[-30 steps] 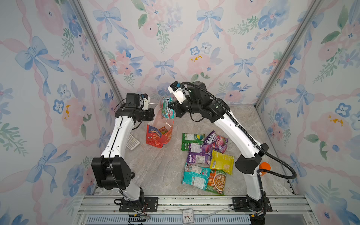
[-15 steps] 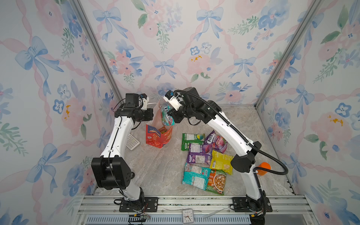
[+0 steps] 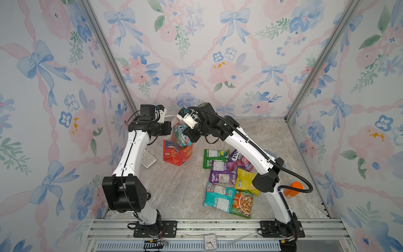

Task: Place the snacks into the paper bag
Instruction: 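Lower the mint packet into the bag and open the right gripper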

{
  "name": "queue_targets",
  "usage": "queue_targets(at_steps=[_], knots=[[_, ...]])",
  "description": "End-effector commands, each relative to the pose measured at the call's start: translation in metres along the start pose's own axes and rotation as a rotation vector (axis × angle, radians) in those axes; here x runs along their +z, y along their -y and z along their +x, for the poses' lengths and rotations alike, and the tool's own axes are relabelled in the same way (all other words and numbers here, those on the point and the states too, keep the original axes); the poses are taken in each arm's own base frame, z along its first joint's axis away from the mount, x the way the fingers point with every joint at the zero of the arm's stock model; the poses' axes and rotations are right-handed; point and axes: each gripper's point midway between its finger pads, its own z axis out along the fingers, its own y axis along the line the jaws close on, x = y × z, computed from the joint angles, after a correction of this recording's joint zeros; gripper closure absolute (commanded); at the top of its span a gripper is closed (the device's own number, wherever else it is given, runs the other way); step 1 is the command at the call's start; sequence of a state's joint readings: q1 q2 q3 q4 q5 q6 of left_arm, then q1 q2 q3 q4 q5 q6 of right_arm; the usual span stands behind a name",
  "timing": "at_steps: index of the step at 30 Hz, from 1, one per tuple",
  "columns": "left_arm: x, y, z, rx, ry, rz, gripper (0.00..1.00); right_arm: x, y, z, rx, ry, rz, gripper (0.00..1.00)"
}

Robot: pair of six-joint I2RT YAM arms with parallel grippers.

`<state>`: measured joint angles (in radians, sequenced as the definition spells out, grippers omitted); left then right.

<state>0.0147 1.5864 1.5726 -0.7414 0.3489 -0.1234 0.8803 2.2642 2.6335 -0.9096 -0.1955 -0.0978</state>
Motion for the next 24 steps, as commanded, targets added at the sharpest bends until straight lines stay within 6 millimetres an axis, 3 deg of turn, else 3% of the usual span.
queue_targets(at_steps=[1, 9, 20, 21, 23, 24], knots=[[-0.007, 0.0, 0.004, 0.003, -0.005, -0.001, 1.0, 0.005, -0.009, -0.019, -0.023, 0.072, -0.034, 1.0], [-0.008, -0.001, 0.004, 0.0, -0.004, 0.0, 1.0, 0.018, -0.011, -0.003, -0.074, 0.024, -0.054, 1.0], [-0.008, -0.001, 0.004, -0.002, -0.004, 0.001, 1.0, 0.033, 0.019, -0.004, -0.047, 0.04, 0.077, 0.99], [-0.008, -0.001, 0.004, 0.0, -0.004, 0.002, 1.0, 0.034, 0.023, -0.006, -0.037, 0.047, 0.091, 0.89], [-0.008, -0.001, 0.004, -0.001, -0.003, 0.001, 1.0, 0.031, 0.028, -0.012, -0.008, 0.073, 0.115, 0.56], [-0.008, -0.001, 0.004, -0.001, -0.004, 0.0, 1.0, 0.027, 0.031, -0.018, 0.001, 0.093, 0.123, 0.46]])
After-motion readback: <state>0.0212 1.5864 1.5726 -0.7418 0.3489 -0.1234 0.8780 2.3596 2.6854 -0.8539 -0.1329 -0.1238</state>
